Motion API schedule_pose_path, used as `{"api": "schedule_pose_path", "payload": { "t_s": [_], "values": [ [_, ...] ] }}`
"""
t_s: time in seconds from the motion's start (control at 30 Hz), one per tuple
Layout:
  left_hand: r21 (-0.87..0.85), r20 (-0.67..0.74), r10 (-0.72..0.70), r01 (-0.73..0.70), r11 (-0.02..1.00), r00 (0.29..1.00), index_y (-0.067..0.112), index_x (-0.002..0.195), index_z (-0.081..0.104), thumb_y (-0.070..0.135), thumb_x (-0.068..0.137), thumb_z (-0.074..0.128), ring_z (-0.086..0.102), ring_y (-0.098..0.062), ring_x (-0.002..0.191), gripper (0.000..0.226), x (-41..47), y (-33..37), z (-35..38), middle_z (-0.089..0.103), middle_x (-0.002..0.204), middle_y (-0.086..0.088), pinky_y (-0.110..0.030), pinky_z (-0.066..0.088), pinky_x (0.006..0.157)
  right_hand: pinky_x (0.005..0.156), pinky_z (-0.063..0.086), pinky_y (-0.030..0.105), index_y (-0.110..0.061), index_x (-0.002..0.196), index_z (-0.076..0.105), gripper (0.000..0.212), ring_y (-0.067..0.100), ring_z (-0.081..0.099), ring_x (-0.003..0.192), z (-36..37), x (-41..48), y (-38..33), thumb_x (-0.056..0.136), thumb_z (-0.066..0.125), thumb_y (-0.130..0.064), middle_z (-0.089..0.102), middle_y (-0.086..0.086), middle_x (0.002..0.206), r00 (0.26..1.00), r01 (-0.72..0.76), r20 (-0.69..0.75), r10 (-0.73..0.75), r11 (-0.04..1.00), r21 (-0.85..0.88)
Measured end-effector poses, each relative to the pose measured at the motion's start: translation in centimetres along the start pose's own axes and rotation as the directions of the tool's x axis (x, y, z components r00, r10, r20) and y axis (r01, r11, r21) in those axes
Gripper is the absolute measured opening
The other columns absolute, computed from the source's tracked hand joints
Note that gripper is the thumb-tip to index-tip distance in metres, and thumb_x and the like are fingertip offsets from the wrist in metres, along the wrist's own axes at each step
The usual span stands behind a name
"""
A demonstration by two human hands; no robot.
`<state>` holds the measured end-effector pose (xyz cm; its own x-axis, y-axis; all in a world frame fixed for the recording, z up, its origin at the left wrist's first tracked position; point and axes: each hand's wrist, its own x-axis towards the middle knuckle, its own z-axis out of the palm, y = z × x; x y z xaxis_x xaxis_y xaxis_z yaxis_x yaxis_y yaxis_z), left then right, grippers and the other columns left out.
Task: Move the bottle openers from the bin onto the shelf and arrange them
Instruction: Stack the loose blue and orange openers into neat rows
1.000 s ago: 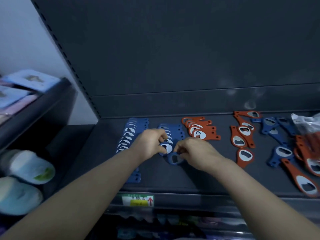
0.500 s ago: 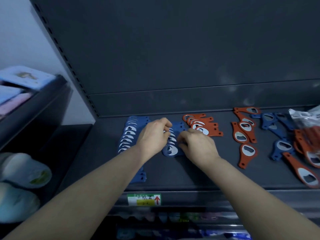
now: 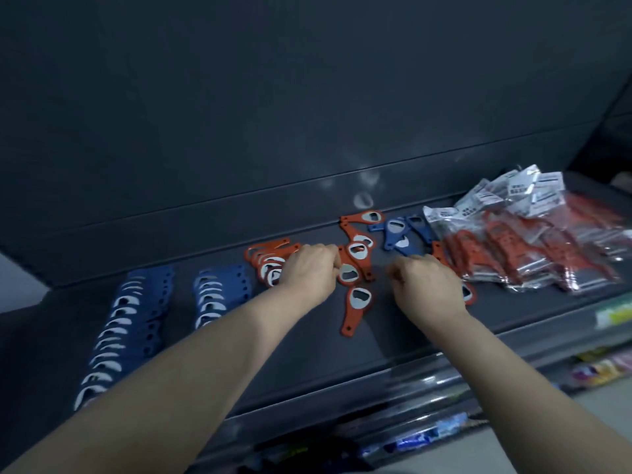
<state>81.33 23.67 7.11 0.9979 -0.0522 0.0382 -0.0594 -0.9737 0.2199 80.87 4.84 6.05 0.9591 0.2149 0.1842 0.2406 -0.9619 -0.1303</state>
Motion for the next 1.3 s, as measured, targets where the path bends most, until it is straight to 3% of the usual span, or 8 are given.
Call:
{"api": "schedule_pose_path", "payload": {
  "t_s": [0.23, 0.4, 0.5, 0.7, 0.9, 1.03, 1.17, 1.3],
  "values": [
    [0.056, 0.061, -0.337, 0.334, 0.941, 0.940, 0.012, 0.105, 0.057, 0.066, 0.077, 0.062, 0.061, -0.030, 0.101, 0.062, 2.4, 3.3, 0.9, 0.065, 0.104, -0.008, -0.031, 0.039, 0.067, 0.073, 0.041, 0.033, -0.021, 0.104, 0.060, 0.024, 0.028, 0.057, 0.104, 0.0, 3.9, 0.5, 0.088, 0.054, -0.038, 0.065, 0.004, 0.105, 0.995, 0.044, 0.087, -0.049, 0.997, 0.063],
    [-0.057, 0.189, -0.476, 0.493, 0.868, 0.859, 0.016, 0.070, 0.051, 0.052, 0.068, 0.075, 0.064, -0.027, 0.087, 0.044, 2.9, 3.2, 0.6, 0.067, 0.092, -0.008, -0.028, 0.038, 0.056, 0.072, 0.041, 0.034, -0.013, 0.113, 0.046, 0.058, 0.031, 0.060, 0.104, 1.0, 6.8, -1.3, 0.081, 0.058, -0.059, 0.065, 0.009, 0.108, 0.977, -0.073, 0.207, 0.043, 0.987, 0.140],
    [-0.195, 0.230, -0.522, 0.565, 0.802, 0.821, 0.009, 0.080, 0.064, 0.044, 0.065, 0.082, 0.066, -0.026, 0.085, 0.042, 2.7, 3.0, 0.9, 0.065, 0.086, -0.011, -0.027, 0.033, 0.045, 0.075, 0.041, 0.034, -0.010, 0.118, 0.040, 0.056, 0.031, 0.060, 0.108, 1.6, 8.1, -1.3, 0.081, 0.065, -0.044, 0.063, 0.010, 0.115, 0.950, -0.147, 0.301, 0.082, 0.969, 0.201],
    [-0.278, 0.028, -0.497, 0.485, 0.830, 0.867, 0.011, 0.079, 0.069, 0.032, 0.080, 0.072, 0.064, -0.019, 0.083, 0.021, 0.8, 0.7, -0.6, 0.068, 0.080, -0.001, -0.031, 0.049, 0.070, 0.079, 0.046, 0.037, -0.012, 0.121, 0.048, 0.046, 0.035, 0.059, 0.106, 1.2, 8.9, -0.3, 0.085, 0.065, -0.033, 0.064, 0.013, 0.110, 0.956, -0.073, 0.292, -0.020, 0.950, 0.303],
    [-0.227, 0.117, -0.362, 0.380, 0.897, 0.925, 0.011, 0.079, 0.072, 0.023, 0.071, 0.080, 0.053, -0.006, 0.070, 0.016, -3.6, -4.8, -2.2, 0.059, 0.069, 0.008, -0.018, 0.039, 0.063, 0.080, 0.048, 0.036, -0.026, 0.097, 0.061, 0.017, 0.025, 0.062, 0.098, -0.4, 7.6, -2.2, 0.083, 0.068, -0.030, 0.069, -0.002, 0.096, 0.948, 0.138, 0.180, -0.261, 0.850, 0.508],
    [-0.347, 0.002, -0.358, 0.337, 0.875, 0.934, 0.013, 0.094, 0.071, 0.009, 0.061, 0.085, 0.057, -0.012, 0.074, 0.036, -3.0, -5.9, -1.0, 0.064, 0.081, 0.004, -0.025, 0.050, 0.073, 0.078, 0.042, 0.031, -0.028, 0.097, 0.064, 0.021, 0.022, 0.059, 0.098, -0.3, 6.8, -4.2, 0.078, 0.073, -0.027, 0.063, -0.003, 0.095, 0.876, 0.331, 0.190, -0.442, 0.840, 0.430],
    [-0.399, -0.048, -0.317, 0.273, 0.875, 0.947, 0.010, 0.110, 0.062, 0.009, 0.066, 0.083, 0.055, -0.014, 0.075, 0.049, -2.6, -6.7, -0.4, 0.060, 0.088, 0.000, -0.032, 0.052, 0.078, 0.078, 0.044, 0.024, -0.032, 0.105, 0.067, 0.040, 0.012, 0.061, 0.095, 0.1, 6.1, -6.3, 0.068, 0.081, -0.025, 0.067, -0.011, 0.094, 0.802, 0.354, 0.315, -0.507, 0.828, 0.434],
    [-0.395, -0.110, -0.372, 0.303, 0.867, 0.922, 0.009, 0.119, 0.059, 0.012, 0.074, 0.079, 0.060, -0.016, 0.090, 0.050, -2.2, -8.8, -1.0, 0.063, 0.102, -0.004, -0.029, 0.050, 0.086, 0.084, 0.044, 0.028, -0.033, 0.110, 0.064, 0.039, 0.016, 0.057, 0.104, 1.1, 5.9, -8.8, 0.072, 0.077, -0.031, 0.067, -0.010, 0.104, 0.821, 0.392, 0.280, -0.499, 0.847, 0.361]
  ]
}}
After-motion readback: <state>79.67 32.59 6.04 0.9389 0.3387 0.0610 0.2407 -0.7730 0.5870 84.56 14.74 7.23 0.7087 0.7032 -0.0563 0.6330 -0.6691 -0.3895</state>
